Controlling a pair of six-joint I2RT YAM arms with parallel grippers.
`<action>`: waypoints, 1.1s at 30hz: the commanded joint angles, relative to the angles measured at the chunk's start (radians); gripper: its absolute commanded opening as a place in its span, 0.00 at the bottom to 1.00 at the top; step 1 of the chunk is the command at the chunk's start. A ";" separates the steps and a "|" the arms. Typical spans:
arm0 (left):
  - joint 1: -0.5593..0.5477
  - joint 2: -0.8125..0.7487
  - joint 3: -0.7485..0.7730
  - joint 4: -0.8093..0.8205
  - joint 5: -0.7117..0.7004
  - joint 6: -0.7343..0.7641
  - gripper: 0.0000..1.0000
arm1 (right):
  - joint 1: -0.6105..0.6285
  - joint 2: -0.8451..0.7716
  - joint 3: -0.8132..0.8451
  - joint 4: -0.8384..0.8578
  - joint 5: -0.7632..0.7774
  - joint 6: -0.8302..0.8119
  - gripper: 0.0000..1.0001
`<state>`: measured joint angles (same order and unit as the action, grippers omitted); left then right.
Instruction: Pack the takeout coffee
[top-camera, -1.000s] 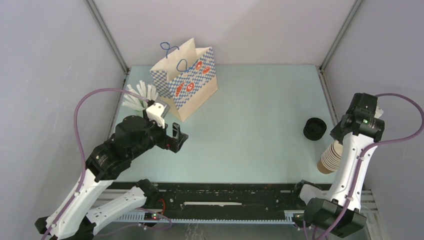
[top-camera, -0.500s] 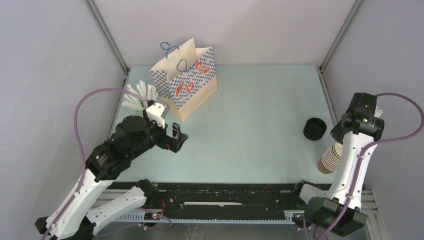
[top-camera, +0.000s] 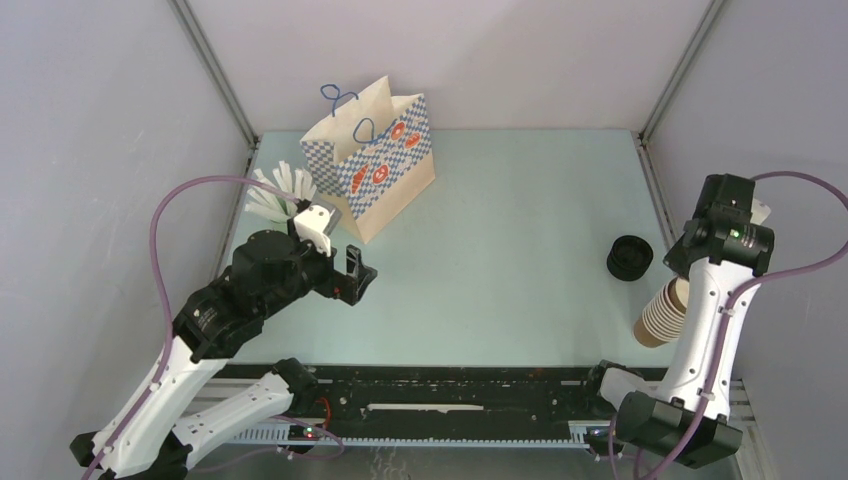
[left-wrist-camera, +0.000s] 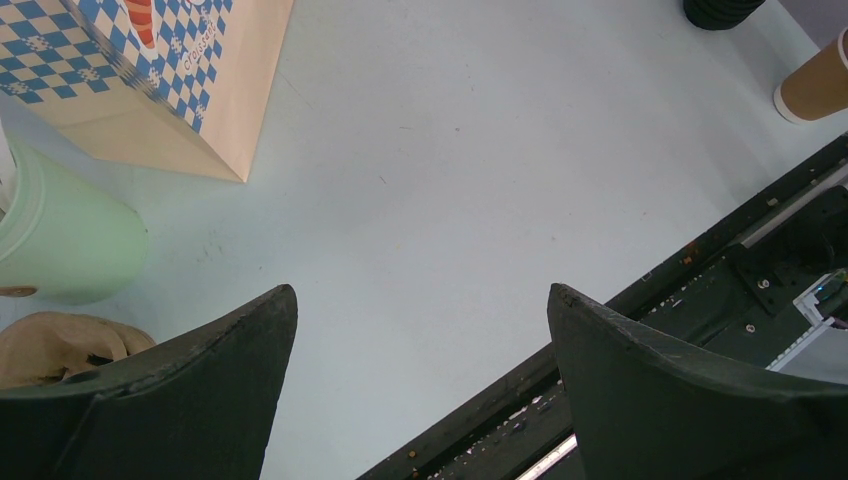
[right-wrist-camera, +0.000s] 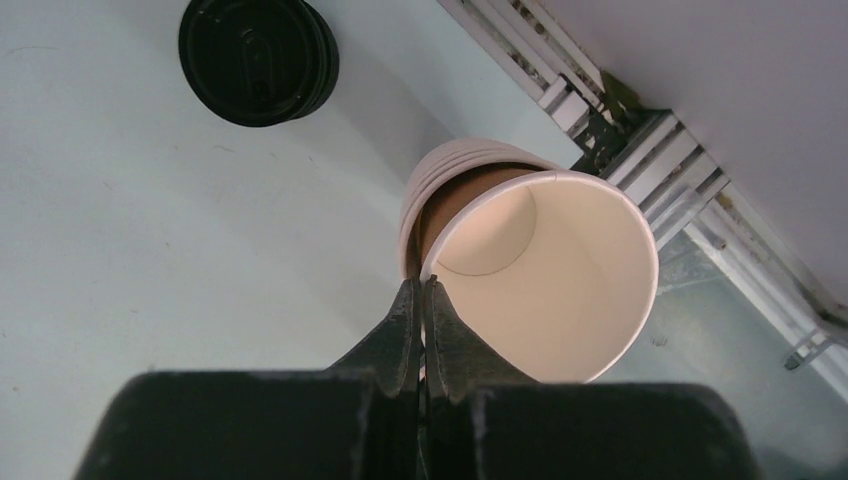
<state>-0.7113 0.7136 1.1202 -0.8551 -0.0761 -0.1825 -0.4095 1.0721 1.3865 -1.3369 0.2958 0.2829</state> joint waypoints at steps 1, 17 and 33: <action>-0.006 0.004 -0.014 0.022 -0.002 0.016 1.00 | 0.037 0.033 0.074 -0.028 0.081 -0.026 0.00; -0.015 0.015 -0.007 0.020 -0.013 0.023 1.00 | 0.037 0.057 0.248 -0.168 0.084 0.025 0.00; -0.023 0.055 0.027 0.028 -0.029 -0.021 1.00 | 0.468 0.243 0.735 -0.132 -0.106 -0.002 0.00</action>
<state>-0.7277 0.7586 1.1202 -0.8547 -0.0860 -0.1833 -0.2016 1.2446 2.0968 -1.5402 0.2592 0.2893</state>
